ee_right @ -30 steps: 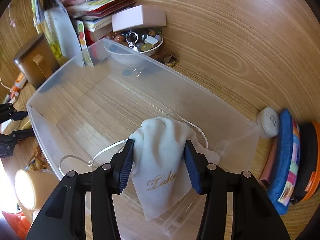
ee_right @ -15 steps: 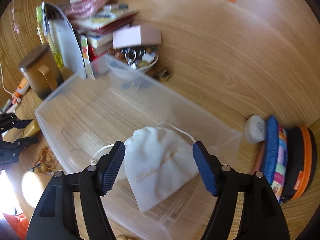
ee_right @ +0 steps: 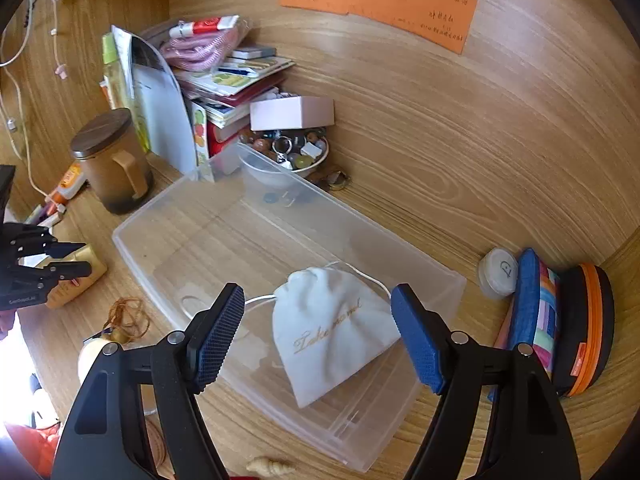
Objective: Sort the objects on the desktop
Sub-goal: 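Lower the cream tube into the clear bin and open the left tool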
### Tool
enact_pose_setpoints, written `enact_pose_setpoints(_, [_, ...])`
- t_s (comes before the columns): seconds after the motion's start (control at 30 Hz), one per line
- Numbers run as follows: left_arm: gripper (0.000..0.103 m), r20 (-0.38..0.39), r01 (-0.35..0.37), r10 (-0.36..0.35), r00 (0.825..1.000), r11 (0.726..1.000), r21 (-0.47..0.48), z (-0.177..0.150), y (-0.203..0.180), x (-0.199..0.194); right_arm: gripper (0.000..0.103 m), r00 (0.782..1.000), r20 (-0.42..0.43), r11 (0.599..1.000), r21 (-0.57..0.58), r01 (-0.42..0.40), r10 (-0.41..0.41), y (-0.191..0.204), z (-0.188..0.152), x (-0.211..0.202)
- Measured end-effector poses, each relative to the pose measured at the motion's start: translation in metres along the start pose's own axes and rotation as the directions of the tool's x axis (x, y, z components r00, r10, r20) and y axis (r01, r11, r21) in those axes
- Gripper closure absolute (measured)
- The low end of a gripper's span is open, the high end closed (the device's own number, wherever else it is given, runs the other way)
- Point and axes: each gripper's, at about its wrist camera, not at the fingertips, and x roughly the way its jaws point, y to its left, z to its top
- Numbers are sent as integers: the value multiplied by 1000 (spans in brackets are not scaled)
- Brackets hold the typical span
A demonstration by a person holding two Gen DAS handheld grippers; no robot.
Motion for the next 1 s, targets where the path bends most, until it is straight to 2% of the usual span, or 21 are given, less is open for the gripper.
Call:
enact_pose_setpoints(0.1, [66,-59,-59,63,996,995,76,-7,-8,8,30,999,34,1000,15,-19,18,1,-5,-10])
enact_pose_setpoints(0.17, [62,-80,-64,73,994,992,108,-13,-13,14,30,997,66,999,22,-44,43,2,-9,-20])
enact_pose_setpoints(0.2, [61,-61,-81,89,994,989,127,-16,-17,14,30,995,83,998,21,-53,51,4,-11,-25])
enact_pose_setpoints(0.27, [62,-52,-68,75,996,991,116,-17,-21,14,29,992,108,998,16,-63,61,8,-16,-35])
enact_pose_setpoints(0.4, [65,0,-84,84,996,992,94,-17,-29,13,29,991,112,997,-11,-71,72,18,-26,-40])
enact_pose_setpoints(0.43, [72,25,-74,72,997,993,86,-16,-33,10,29,992,109,998,-20,-64,65,21,-29,-40])
enact_pose_setpoints(0.5, [77,71,-29,25,997,998,54,-12,-38,-1,29,993,102,998,-34,-61,64,24,-33,-38])
enact_pose_setpoints(0.63, [77,140,40,-44,989,999,28,1,-46,-12,29,993,98,997,-40,-64,68,24,-34,-35])
enact_pose_setpoints(0.8, [78,157,47,-48,986,999,9,13,-53,-17,29,992,104,997,-36,-74,77,21,-33,-36])
enact_pose_setpoints(1.0, [79,257,85,-85,963,996,11,25,-51,-53,29,987,125,995,-21,-95,97,15,-33,-38])
